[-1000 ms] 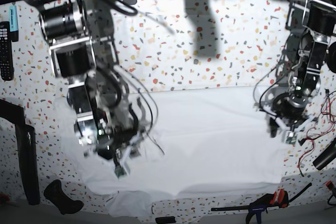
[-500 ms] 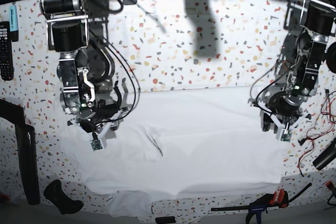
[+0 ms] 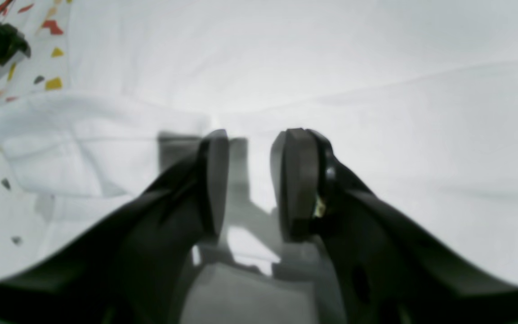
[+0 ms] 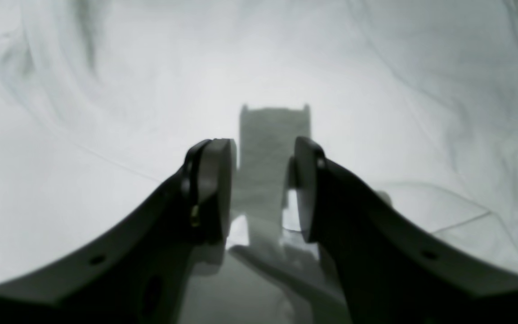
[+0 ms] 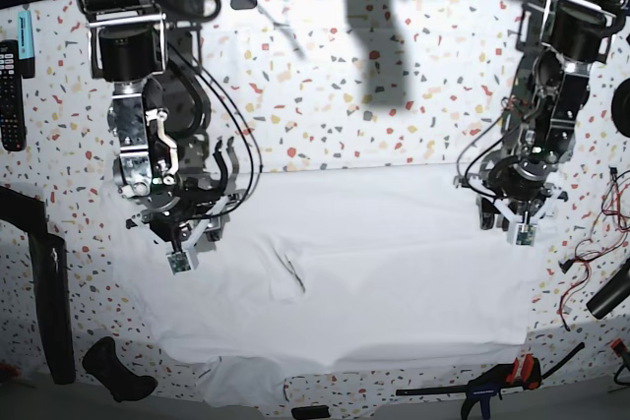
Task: Fold the T-shirt properly
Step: 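Move both grippers back toward the collar end of the shirt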
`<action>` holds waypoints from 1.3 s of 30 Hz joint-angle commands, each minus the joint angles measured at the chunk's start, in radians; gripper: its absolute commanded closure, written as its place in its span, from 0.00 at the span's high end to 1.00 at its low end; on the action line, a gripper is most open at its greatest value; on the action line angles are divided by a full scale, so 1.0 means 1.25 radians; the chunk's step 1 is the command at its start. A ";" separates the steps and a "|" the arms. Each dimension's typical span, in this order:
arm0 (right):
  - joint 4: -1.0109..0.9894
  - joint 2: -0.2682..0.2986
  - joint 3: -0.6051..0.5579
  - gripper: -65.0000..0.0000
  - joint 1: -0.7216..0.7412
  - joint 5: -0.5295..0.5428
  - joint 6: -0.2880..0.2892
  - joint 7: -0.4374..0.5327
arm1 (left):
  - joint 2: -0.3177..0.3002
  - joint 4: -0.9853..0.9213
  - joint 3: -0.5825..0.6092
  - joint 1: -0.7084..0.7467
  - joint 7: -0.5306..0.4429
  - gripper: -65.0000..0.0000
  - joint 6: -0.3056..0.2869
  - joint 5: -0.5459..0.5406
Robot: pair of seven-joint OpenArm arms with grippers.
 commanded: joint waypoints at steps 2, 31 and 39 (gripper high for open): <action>0.010 0.006 0.001 0.36 -0.004 -0.003 0.000 -0.032 | -0.036 0.001 -0.004 -0.008 0.060 0.32 -0.005 0.013; 0.454 0.004 0.001 0.36 -0.347 0.014 0.000 -0.163 | -0.118 0.308 -0.006 0.317 0.118 0.31 0.025 0.086; 0.568 0.005 0.001 0.36 -0.455 0.014 0.000 -0.183 | -0.119 0.383 -0.079 0.432 0.117 0.31 0.042 0.097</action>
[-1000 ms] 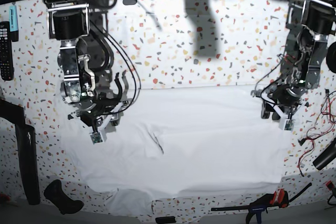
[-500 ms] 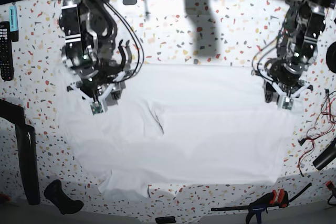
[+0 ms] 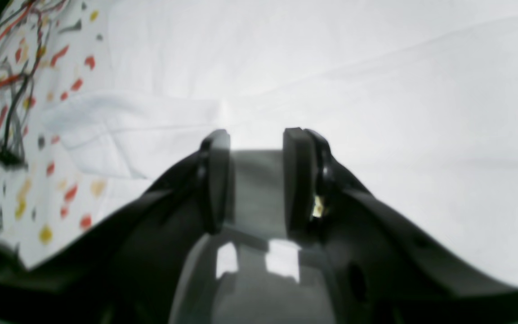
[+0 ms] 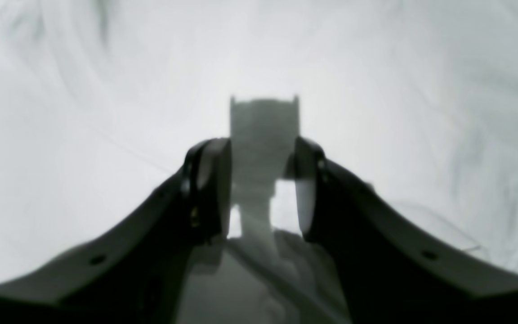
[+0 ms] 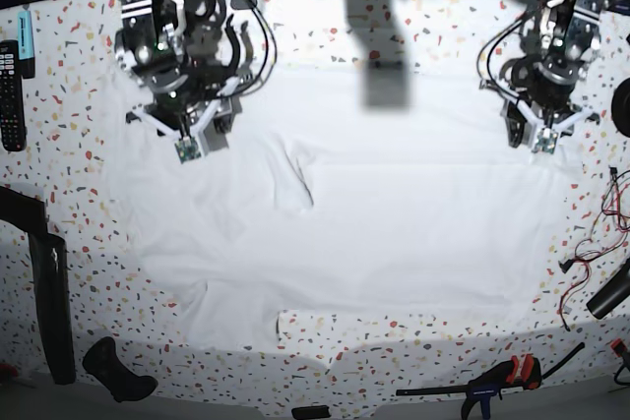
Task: Fold the T-shirt properly
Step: 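Move both grippers back toward the collar end of the shirt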
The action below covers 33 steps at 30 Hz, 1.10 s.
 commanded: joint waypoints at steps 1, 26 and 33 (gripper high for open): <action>0.023 0.005 0.001 0.36 -0.010 -0.003 0.005 -0.008 | -0.009 0.006 -0.011 0.031 0.074 0.31 -0.004 0.001; 0.178 0.005 0.004 0.36 -0.172 -0.104 0.004 -0.105 | 0.053 0.210 -0.144 0.248 0.103 0.31 -0.004 0.066; 0.219 0.005 0.022 0.36 -0.222 -0.104 0.003 -0.121 | 0.053 0.210 -0.145 0.248 0.109 0.31 -0.004 0.067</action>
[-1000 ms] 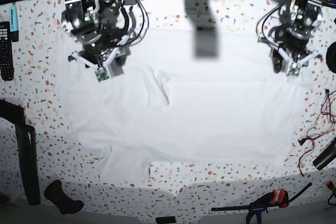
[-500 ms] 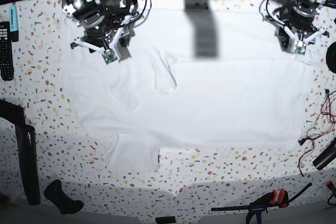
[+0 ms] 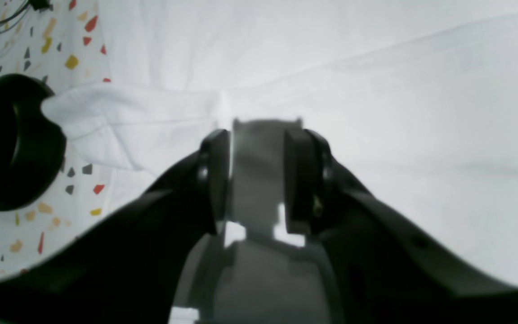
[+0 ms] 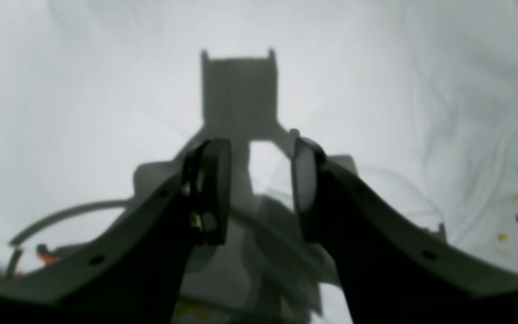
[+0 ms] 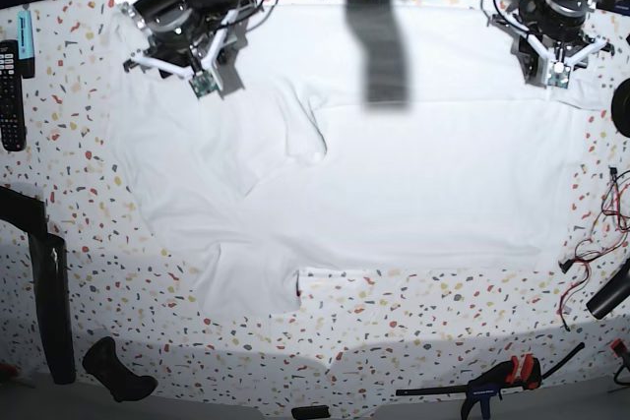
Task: Fold the T-shirt properly
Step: 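Move both grippers back toward the collar end of the shirt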
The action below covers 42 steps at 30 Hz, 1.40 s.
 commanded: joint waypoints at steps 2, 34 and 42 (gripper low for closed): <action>0.025 0.004 0.021 0.36 -0.017 -0.002 -0.004 0.001 | -0.007 0.009 -0.002 0.007 0.010 0.31 -0.004 -0.001; 0.044 0.004 0.114 0.36 -0.161 0.009 -0.004 -0.028 | -0.005 0.013 -0.002 0.032 0.032 0.31 -0.004 -0.002; 0.052 0.004 0.114 0.36 -0.163 0.010 -0.004 -0.043 | -0.005 0.045 -0.002 0.047 0.027 0.31 -0.003 0.000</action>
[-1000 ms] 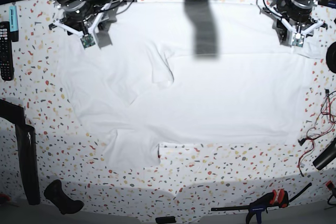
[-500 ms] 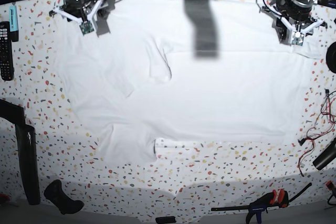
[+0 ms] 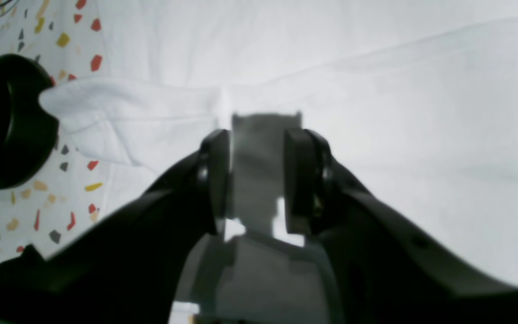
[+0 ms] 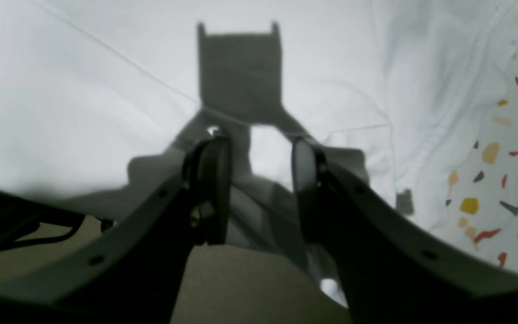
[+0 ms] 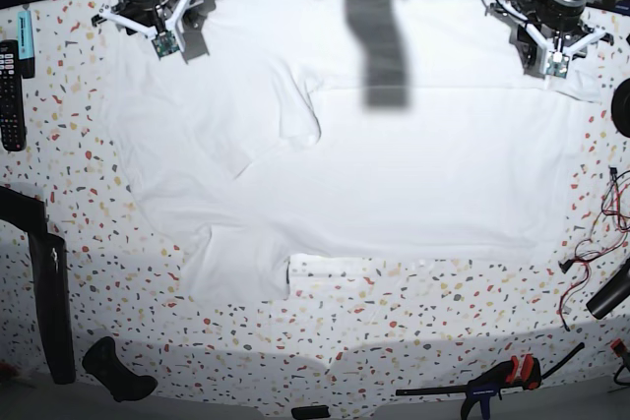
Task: Fold the T-shirt properly
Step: 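Move both grippers back toward the collar end of the shirt, then move both grippers outward to the shirt's side edges and grasp them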
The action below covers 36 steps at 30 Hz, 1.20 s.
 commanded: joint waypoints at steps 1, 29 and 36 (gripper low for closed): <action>0.015 0.005 0.002 0.36 -0.012 -0.011 -0.001 -0.020 | -0.007 0.015 -0.001 0.008 0.007 0.31 -0.005 0.000; 0.061 0.005 0.002 0.36 -0.006 0.001 -0.016 0.005 | -0.007 0.065 -0.001 0.007 -0.034 0.31 0.070 0.081; 0.080 0.005 0.002 0.36 -0.006 0.001 -0.016 0.024 | -0.007 0.165 -0.001 0.006 -0.028 0.31 0.070 0.081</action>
